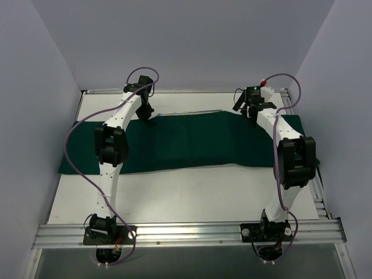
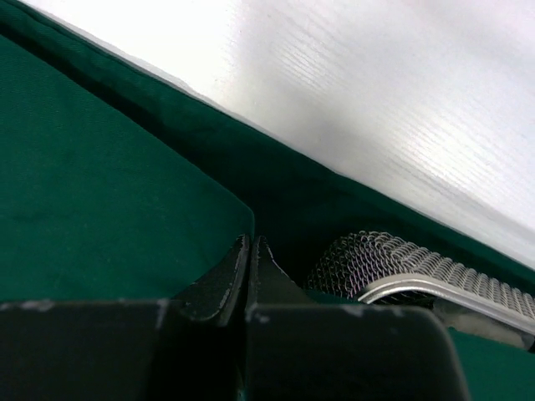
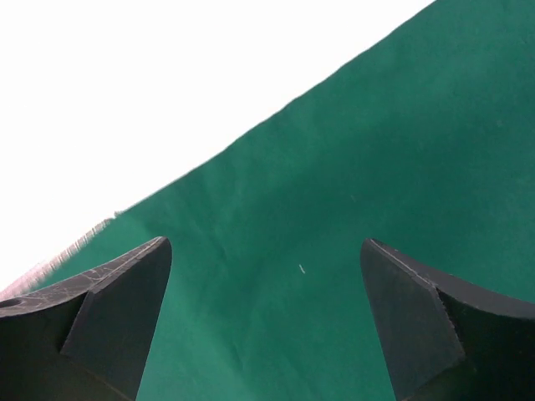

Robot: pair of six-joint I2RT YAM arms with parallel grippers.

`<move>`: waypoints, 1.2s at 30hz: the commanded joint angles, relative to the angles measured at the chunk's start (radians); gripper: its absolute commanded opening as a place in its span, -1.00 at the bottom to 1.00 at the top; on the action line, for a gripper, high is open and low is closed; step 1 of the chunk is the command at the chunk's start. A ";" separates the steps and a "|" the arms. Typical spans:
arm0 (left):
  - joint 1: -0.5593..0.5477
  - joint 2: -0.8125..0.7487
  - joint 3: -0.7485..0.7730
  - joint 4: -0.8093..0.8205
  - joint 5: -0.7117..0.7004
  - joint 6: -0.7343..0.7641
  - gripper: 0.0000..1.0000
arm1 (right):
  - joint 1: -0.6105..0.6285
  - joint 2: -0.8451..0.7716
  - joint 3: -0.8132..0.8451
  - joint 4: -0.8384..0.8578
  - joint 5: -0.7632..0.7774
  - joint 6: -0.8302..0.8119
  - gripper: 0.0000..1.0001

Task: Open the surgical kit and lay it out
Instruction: Open the surgical kit at the center of the board.

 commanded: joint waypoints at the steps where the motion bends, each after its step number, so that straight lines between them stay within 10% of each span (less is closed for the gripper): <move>1: 0.000 -0.098 -0.010 -0.006 -0.015 0.026 -0.95 | 0.008 0.069 0.097 -0.046 0.078 0.073 0.84; 26: 0.000 -0.128 -0.049 0.026 -0.007 0.068 -0.95 | 0.017 0.439 0.453 -0.199 -0.064 0.059 0.99; 36: 0.005 -0.132 -0.059 0.027 -0.010 0.071 -0.95 | 0.019 0.388 0.410 -0.204 -0.061 0.047 0.30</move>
